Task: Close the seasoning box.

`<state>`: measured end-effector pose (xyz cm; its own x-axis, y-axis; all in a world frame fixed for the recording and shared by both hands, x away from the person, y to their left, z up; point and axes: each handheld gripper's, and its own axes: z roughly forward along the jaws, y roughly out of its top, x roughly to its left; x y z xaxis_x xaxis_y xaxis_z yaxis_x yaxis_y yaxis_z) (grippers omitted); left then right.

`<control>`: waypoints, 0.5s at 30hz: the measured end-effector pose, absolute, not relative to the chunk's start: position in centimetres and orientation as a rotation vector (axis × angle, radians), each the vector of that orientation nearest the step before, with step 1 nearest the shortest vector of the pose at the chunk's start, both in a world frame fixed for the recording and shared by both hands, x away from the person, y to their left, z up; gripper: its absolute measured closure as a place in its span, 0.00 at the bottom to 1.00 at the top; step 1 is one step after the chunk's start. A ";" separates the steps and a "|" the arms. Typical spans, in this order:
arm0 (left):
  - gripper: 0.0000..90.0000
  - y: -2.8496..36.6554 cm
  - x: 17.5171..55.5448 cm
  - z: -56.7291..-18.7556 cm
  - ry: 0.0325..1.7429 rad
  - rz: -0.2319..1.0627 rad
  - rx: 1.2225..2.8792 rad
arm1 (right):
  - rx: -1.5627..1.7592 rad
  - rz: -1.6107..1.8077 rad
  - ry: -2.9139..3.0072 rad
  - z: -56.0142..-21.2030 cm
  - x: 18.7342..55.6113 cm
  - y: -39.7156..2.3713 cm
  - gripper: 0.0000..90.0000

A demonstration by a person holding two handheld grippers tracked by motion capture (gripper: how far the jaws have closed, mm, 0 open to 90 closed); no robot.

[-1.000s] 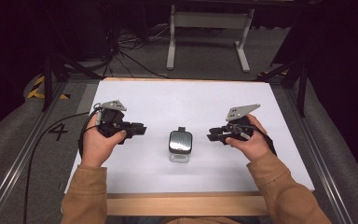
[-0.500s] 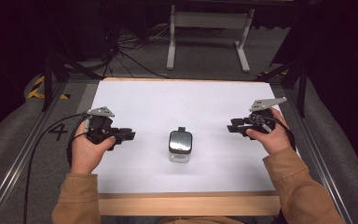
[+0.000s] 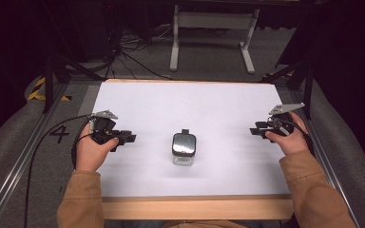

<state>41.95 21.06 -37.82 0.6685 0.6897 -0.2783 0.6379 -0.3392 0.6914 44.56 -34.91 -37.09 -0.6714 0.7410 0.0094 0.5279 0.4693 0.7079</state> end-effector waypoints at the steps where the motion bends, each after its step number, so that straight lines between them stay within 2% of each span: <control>1: 0.73 21.1 42.1 -38.3 1.037 0.086 2.062 | 1.091 0.997 2.427 -38.0 44.5 -35.3 0.65; 5: 0.71 21.5 42.3 -39.1 1.052 0.075 2.079 | 1.127 1.000 2.405 -39.0 44.2 -36.0 0.65; 9: 0.70 21.4 42.4 -39.4 1.047 0.073 2.092 | 1.215 1.202 2.296 -40.5 43.2 -36.7 0.66; 12: 0.69 21.2 42.5 -39.5 1.037 0.069 2.102 | 1.164 1.029 2.360 -41.2 43.3 -36.4 0.65; 15: 0.68 21.2 42.7 -39.8 1.041 0.067 2.103 | 1.176 1.048 2.358 -41.3 43.1 -36.4 0.64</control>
<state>42.71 21.23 -39.75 0.6640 0.6962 -0.2726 0.6555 -0.3667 0.6602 43.14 -36.38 -41.33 -0.6179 0.7847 0.0493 0.5624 0.3972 0.7252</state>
